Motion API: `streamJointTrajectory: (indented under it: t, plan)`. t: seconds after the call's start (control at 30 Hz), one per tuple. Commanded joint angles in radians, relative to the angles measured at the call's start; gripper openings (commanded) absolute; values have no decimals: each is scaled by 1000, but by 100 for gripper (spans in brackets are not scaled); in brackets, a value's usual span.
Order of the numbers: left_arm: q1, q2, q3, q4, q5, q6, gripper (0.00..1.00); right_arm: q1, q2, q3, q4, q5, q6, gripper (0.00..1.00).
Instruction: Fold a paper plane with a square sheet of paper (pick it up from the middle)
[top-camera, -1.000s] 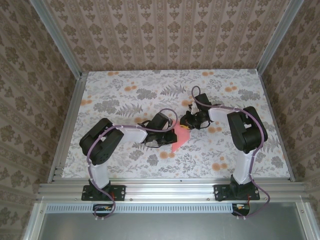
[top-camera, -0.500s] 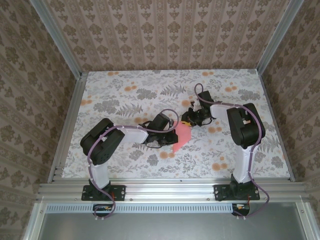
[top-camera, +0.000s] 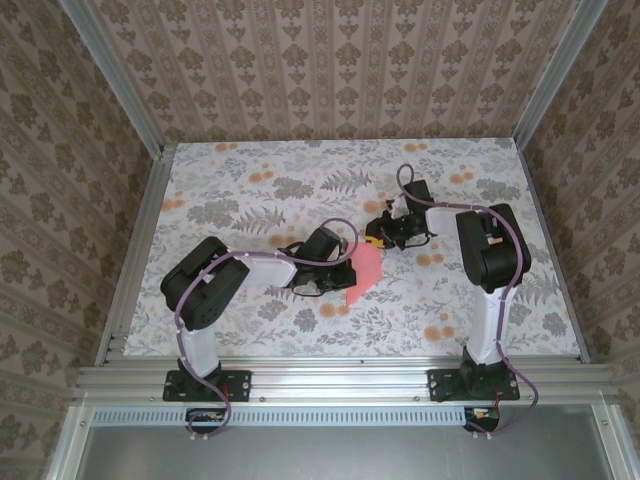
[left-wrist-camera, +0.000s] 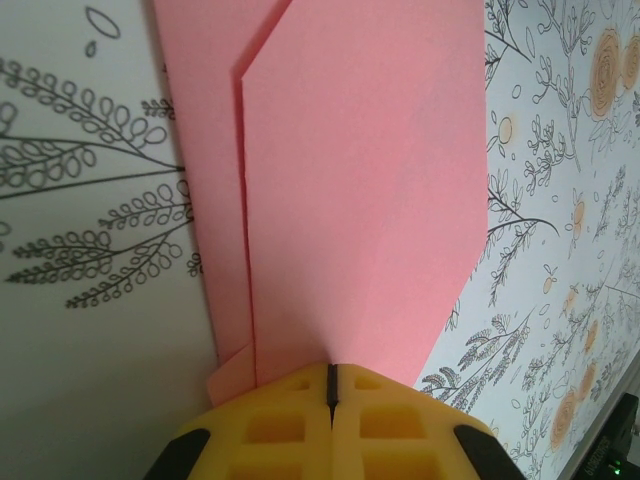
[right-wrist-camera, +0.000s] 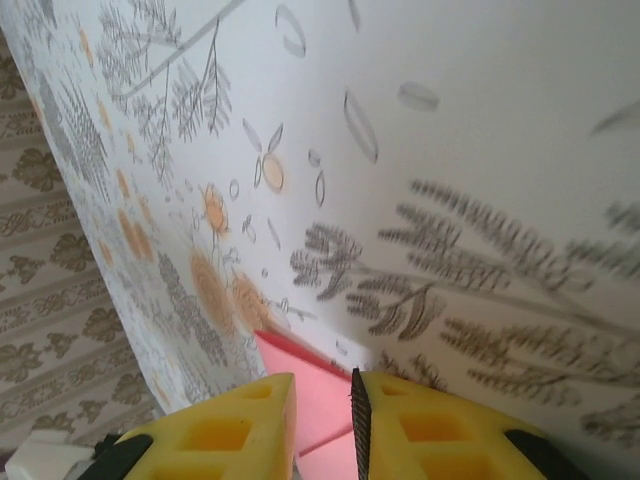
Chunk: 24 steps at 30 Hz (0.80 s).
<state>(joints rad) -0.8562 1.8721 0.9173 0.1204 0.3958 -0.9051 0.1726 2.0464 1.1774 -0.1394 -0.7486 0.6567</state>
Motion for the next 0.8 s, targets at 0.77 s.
streamJointTrajectory:
  t: [0.77]
  plan:
    - [-24, 73, -35, -289, -79, 23, 0, -39, -180, 46, -291, 225, -161, 29]
